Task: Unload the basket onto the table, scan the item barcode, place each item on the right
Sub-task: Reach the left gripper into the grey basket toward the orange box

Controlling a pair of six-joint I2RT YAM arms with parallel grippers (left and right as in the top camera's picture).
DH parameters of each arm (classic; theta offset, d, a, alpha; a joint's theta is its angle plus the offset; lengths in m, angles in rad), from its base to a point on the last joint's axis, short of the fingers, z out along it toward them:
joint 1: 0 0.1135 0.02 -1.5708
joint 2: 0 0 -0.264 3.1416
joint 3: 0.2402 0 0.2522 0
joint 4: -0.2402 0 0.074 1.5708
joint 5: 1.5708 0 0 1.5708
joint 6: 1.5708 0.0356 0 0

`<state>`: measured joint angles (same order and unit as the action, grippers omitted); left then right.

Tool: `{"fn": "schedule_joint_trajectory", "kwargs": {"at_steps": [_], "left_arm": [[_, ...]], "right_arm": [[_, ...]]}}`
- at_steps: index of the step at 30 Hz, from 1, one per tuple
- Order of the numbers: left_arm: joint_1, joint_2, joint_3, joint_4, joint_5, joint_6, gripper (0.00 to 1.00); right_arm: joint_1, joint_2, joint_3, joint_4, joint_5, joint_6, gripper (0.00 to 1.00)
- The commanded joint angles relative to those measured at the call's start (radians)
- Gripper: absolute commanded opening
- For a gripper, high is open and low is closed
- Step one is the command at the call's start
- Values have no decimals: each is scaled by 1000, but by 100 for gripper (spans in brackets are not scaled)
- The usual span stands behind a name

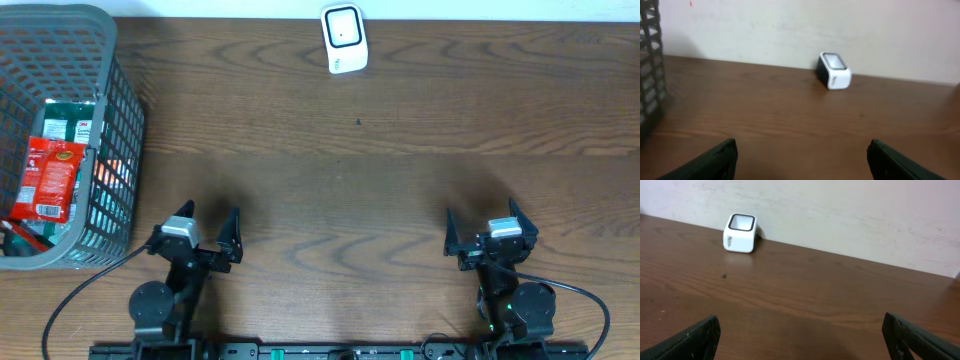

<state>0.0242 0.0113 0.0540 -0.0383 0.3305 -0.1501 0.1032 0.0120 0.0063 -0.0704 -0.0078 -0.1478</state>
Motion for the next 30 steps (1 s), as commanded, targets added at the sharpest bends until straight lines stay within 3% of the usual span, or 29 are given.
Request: {"fn": "schedule_joint_trajectory", "kwargs": {"at_steps": [1, 11, 16, 18, 21, 26, 30], "left_arm": [[-3, 5, 156, -68, 29, -191, 84], [-3, 303, 764, -595, 37, -189, 84], [-3, 568, 1155, -859, 37, -92, 84], [-3, 754, 1419, -1049, 36, -44, 84], [-3, 956, 1704, -1212, 36, -1, 84], [-3, 1267, 2115, -1368, 36, 1, 84], [-3, 1433, 2255, -1358, 36, 0, 84]], "right_arm": [[3, 1, -1, -5, -5, -14, 99], [3, 1, -1, -5, -5, -14, 99], [3, 1, -1, -5, -5, -14, 99], [3, 1, -1, -5, -5, -14, 99], [3, 1, -1, -5, -5, -14, 99], [3, 1, -1, -5, -5, -14, 99], [3, 1, -1, -5, -5, -14, 99]]}}
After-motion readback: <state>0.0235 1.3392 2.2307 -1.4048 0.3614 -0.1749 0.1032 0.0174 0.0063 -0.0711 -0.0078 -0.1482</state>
